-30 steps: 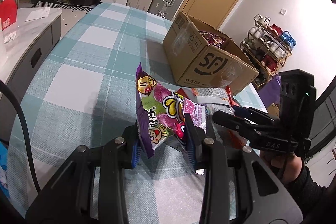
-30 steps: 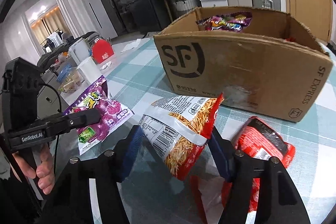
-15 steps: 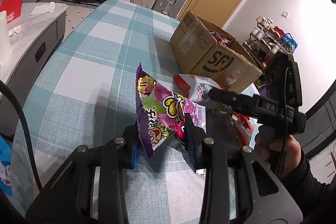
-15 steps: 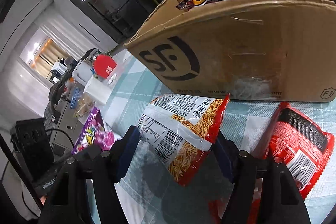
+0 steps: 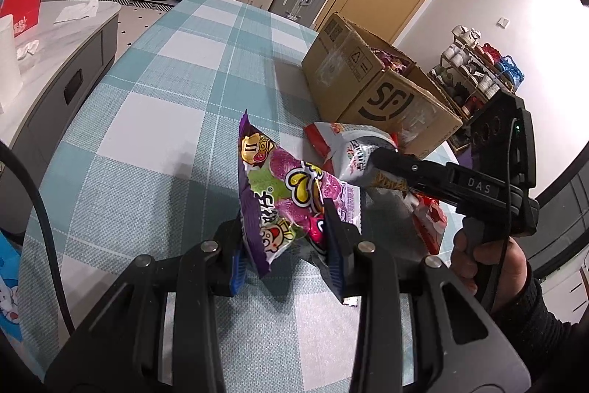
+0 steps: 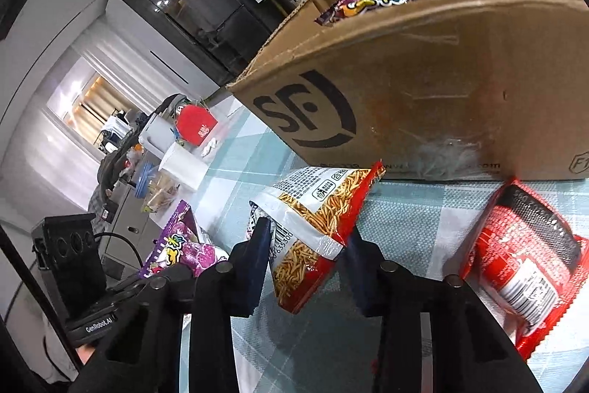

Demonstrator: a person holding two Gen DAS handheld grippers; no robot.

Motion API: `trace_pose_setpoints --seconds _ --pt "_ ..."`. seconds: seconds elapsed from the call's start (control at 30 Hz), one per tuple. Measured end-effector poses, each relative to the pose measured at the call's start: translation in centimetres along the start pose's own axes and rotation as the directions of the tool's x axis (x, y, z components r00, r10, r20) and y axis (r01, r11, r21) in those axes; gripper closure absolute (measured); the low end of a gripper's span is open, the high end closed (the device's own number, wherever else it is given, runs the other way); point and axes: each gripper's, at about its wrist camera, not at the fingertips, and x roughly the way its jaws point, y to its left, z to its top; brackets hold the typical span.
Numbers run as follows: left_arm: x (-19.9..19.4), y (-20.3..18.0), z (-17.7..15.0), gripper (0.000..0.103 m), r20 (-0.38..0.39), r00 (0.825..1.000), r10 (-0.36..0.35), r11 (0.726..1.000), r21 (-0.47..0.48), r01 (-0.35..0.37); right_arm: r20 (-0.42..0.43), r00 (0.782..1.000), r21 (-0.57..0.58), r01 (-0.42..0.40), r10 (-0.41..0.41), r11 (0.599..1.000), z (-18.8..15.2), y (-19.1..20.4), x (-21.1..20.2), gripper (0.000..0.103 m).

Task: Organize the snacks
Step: 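Lower the right gripper onto the noodle snack bag and close, then carry the purple bag and noodle bag over the box with both grippers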

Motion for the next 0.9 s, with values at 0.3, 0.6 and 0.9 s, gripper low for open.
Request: trace_pose_setpoints --seconds 0.3,0.6,0.9 --pt "-1.0 -1.1 0.3 0.071 0.018 1.0 0.009 1.0 0.029 -0.01 0.047 0.998 -0.039 -0.029 0.03 0.999 -0.6 0.8 -2.5 0.067" --pt "-2.2 -3.0 0.4 0.071 0.036 0.999 -0.003 0.998 0.066 0.001 0.141 0.99 -0.06 -0.01 0.019 0.998 -2.0 0.4 -8.7 0.067" --pt "-3.6 -6.2 2.2 0.071 0.063 0.998 -0.003 0.994 0.11 -0.004 0.253 0.967 -0.099 -0.011 0.036 0.995 -2.7 1.9 -15.9 0.067"
